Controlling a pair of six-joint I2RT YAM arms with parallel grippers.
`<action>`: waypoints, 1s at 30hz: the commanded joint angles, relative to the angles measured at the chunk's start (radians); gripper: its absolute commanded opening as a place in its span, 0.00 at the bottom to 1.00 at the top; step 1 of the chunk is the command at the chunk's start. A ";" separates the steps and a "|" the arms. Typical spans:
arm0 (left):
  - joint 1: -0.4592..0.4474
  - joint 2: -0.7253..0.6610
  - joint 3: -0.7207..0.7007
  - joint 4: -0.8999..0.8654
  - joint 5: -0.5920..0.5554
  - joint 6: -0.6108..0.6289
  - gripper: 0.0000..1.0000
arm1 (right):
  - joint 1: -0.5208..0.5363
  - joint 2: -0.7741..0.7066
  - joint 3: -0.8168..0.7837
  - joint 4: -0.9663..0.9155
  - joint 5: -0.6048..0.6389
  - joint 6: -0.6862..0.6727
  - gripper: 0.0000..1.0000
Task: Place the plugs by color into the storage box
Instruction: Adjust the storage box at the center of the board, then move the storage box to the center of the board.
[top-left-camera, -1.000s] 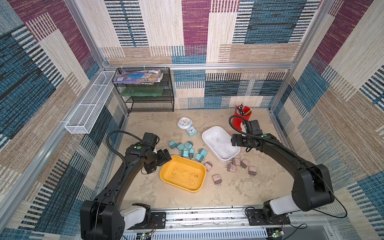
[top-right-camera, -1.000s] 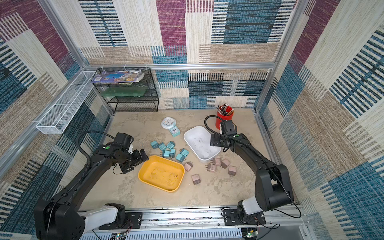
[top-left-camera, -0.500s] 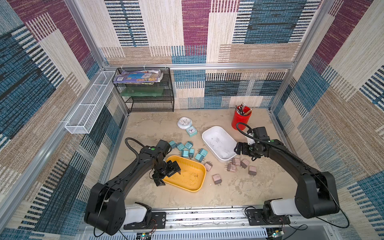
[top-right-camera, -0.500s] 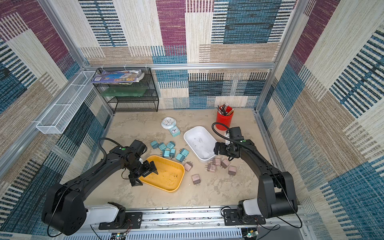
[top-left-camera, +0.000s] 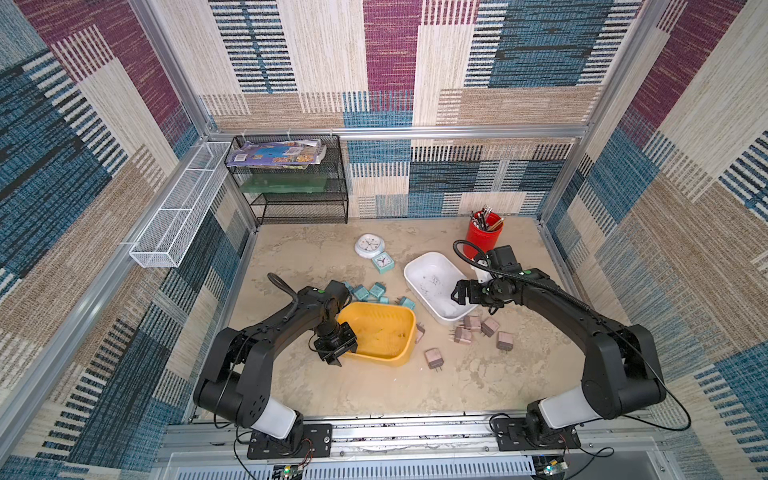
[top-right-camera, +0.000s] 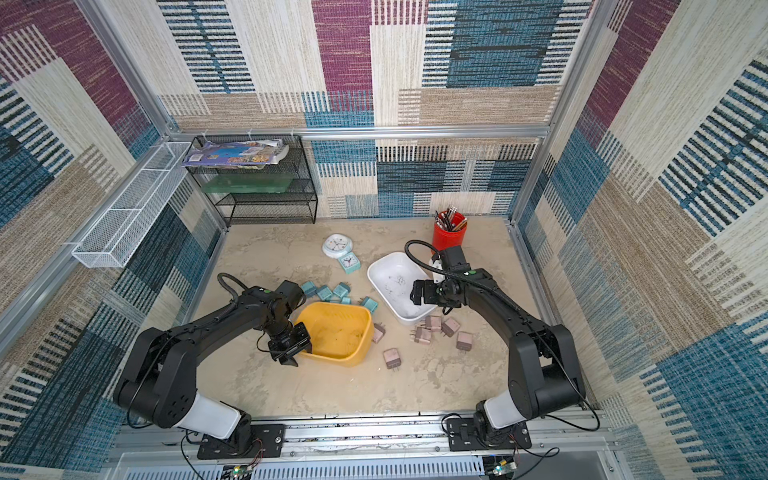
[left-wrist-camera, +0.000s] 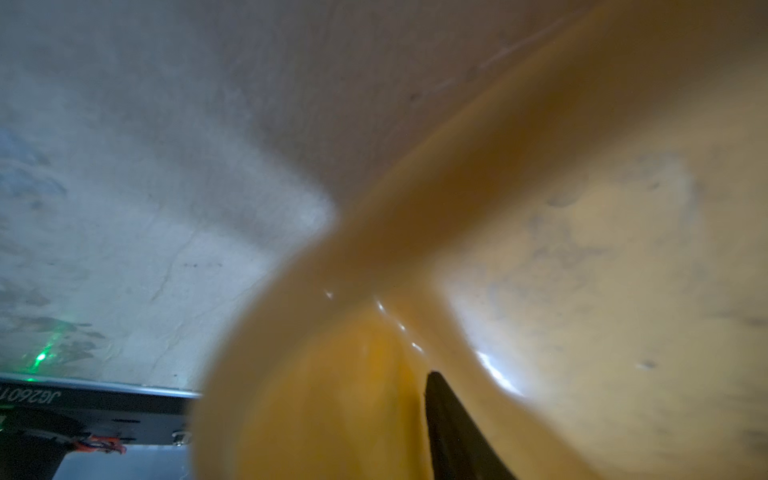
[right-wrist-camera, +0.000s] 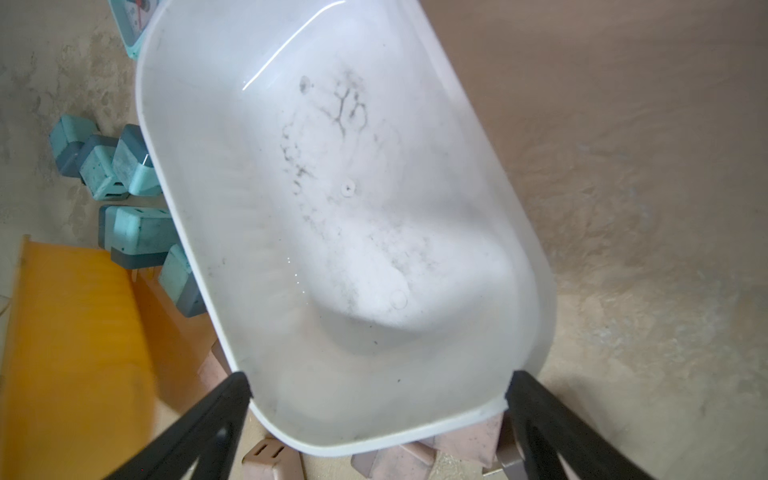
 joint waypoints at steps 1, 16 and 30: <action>0.011 0.058 0.069 -0.094 -0.119 0.106 0.34 | 0.017 0.005 0.035 -0.042 0.029 -0.020 0.98; 0.131 0.176 0.309 -0.276 -0.470 0.376 0.11 | 0.248 0.086 0.176 -0.118 0.050 -0.081 0.97; 0.265 0.207 0.432 -0.258 -0.397 0.513 0.49 | 0.437 0.280 0.303 -0.148 0.085 0.122 0.94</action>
